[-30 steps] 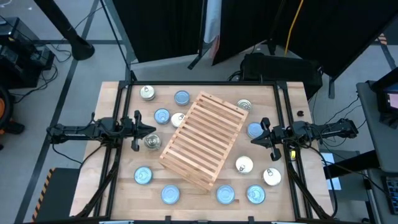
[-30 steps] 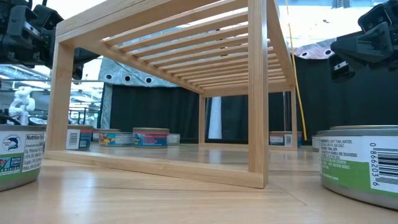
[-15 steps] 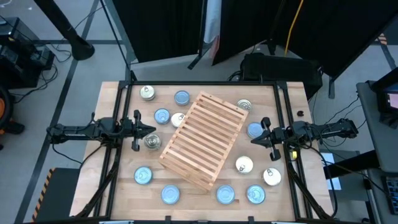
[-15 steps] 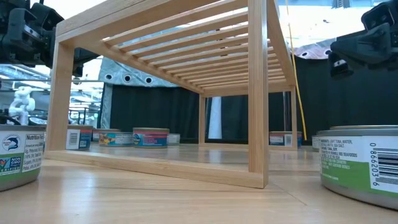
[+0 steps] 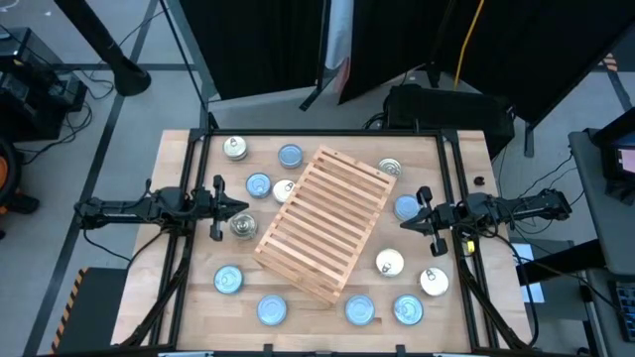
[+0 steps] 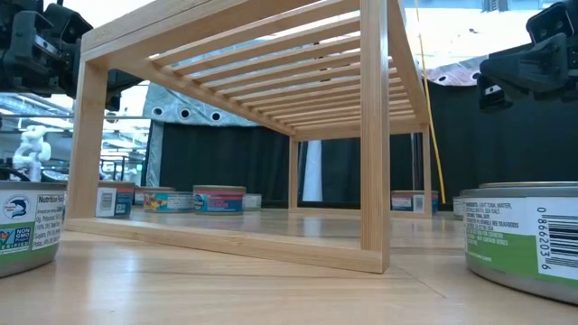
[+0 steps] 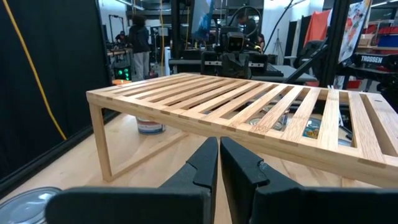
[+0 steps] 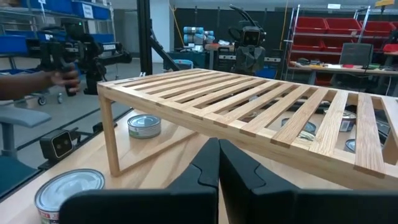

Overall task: Stack canned seafood by type on shelf
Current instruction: Put the blue-pink tuna can on the shelf

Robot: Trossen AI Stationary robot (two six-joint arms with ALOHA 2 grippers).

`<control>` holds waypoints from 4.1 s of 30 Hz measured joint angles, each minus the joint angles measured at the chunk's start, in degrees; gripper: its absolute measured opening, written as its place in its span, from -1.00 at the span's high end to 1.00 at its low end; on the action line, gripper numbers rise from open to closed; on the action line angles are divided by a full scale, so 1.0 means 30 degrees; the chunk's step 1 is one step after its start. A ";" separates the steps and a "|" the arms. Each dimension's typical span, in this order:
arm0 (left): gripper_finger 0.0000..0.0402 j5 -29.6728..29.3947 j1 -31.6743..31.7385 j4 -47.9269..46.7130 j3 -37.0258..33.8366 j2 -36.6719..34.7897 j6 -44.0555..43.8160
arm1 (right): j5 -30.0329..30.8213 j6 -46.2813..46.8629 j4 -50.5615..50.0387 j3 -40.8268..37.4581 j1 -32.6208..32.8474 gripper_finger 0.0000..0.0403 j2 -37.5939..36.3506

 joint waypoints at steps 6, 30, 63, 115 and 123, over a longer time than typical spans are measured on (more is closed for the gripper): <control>0.87 0.0007 0.0002 0.0046 0.0000 0.0005 0.0000 | 0.0112 0.0367 0.1311 0.1928 -0.0002 1.00 0.0085; 0.87 -0.2040 0.0002 0.0133 0.0000 0.0005 0.0002 | 0.4112 0.2744 -1.7653 2.5219 0.0012 1.00 1.3838; 0.87 -0.4004 -0.0006 -1.3521 2.0300 1.3700 -0.0637 | 0.3967 1.6433 -1.7227 1.2998 0.3203 1.00 1.5636; 0.87 -0.1428 -0.2096 -1.1910 1.8527 1.8379 -0.1362 | 0.2526 1.8094 -1.4135 1.3070 0.8056 1.00 2.4711; 0.87 -0.1428 -0.2096 -1.1924 1.8527 1.8379 -0.1370 | 0.2356 1.8375 -1.4837 1.2960 0.8213 1.00 2.4827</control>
